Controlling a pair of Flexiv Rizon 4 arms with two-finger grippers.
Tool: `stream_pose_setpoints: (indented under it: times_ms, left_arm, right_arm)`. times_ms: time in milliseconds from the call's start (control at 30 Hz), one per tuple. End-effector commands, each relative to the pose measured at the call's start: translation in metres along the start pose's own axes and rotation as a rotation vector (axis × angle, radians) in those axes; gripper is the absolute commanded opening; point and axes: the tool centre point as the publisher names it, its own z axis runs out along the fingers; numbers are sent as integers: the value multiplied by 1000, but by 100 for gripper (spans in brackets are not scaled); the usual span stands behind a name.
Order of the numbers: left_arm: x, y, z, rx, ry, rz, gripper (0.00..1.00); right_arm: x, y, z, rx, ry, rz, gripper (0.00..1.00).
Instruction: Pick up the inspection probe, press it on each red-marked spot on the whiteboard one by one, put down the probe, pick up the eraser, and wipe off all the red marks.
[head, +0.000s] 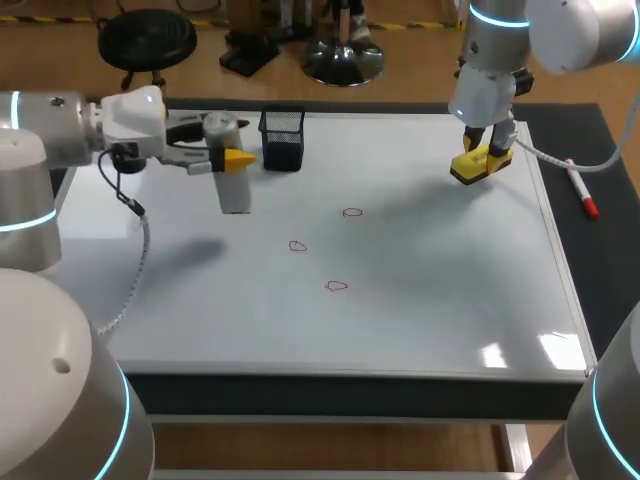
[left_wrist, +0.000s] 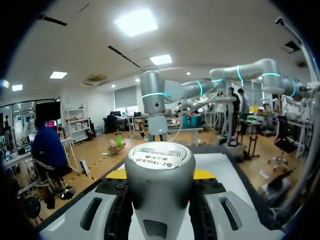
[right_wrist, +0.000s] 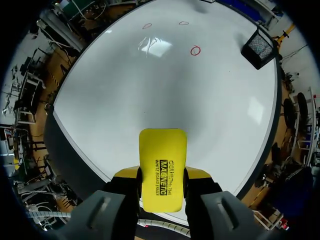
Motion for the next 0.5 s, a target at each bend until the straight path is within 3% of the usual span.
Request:
stream_pose_setpoints:
  times_ms: [33, 500]
  left_arm:
    - [10, 3, 16, 1, 29, -2, 0]
    - [40, 17, 59, 11, 179, -12, 0]
  right_arm:
    - [0, -1, -1, 2, 1, -1, 0]
    - [0, -1, -1, 2, 1, -1, 0]
